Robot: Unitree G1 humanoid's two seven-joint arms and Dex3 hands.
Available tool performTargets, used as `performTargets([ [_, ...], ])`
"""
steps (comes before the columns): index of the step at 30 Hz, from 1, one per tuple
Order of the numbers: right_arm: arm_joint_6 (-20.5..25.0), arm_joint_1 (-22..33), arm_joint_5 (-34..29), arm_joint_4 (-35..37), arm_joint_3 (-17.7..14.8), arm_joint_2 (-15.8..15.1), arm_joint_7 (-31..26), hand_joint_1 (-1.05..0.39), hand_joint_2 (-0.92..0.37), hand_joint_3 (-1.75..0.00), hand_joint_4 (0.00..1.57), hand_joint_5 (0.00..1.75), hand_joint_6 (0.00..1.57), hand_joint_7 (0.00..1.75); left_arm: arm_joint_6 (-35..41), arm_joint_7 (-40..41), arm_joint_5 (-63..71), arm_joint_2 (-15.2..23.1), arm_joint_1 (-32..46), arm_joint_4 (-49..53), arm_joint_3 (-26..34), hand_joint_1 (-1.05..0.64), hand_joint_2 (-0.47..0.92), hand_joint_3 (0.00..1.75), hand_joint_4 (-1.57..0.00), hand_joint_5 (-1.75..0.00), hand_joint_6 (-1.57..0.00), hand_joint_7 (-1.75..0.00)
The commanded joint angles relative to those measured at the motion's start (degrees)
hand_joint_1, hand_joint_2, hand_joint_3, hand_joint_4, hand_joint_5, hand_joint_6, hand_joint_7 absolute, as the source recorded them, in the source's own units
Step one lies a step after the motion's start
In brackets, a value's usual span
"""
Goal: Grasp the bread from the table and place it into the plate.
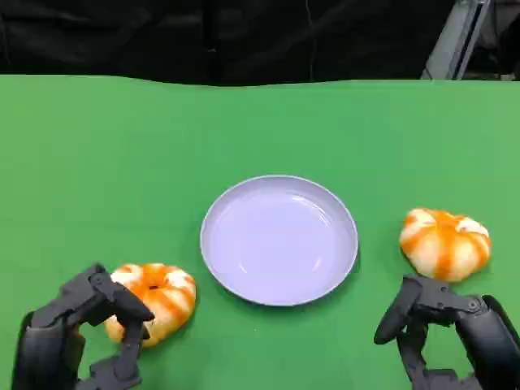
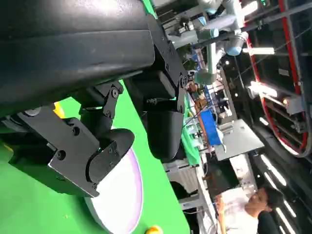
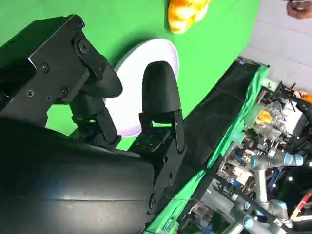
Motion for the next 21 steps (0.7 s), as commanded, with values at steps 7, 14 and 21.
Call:
performTargets([
  [7,-0.7,0.0,1.0,0.6,0.0,-0.9,0.8,0.14,-0.36,-1.41,0.86,1.67,0.84,1.31,-1.6,0.5,0.7,0.1,-0.3,1.2,0.5,0.05,0.41,1.27,-0.77,-1.66,-0.75,-1.45],
  [14,-1.7,-0.1,0.9,1.4,0.0,-0.9,0.7,0.14,-0.34,-1.43,0.86,1.7,0.84,1.34,-1.8,0.5,0.8,-0.1,-0.2,1.2,0.5,0.08,0.4,1.32,-0.77,-1.68,-0.76,-1.46],
  [21,-1.8,0.4,0.9,1.7,1.5,-0.3,0.9,0.14,-0.3,-1.54,0.87,1.74,0.8,1.5,-5.4,2.2,3.5,0.5,-1.4,3.7,2.4,0.12,0.36,1.41,-0.77,-1.61,-0.75,-1.44],
])
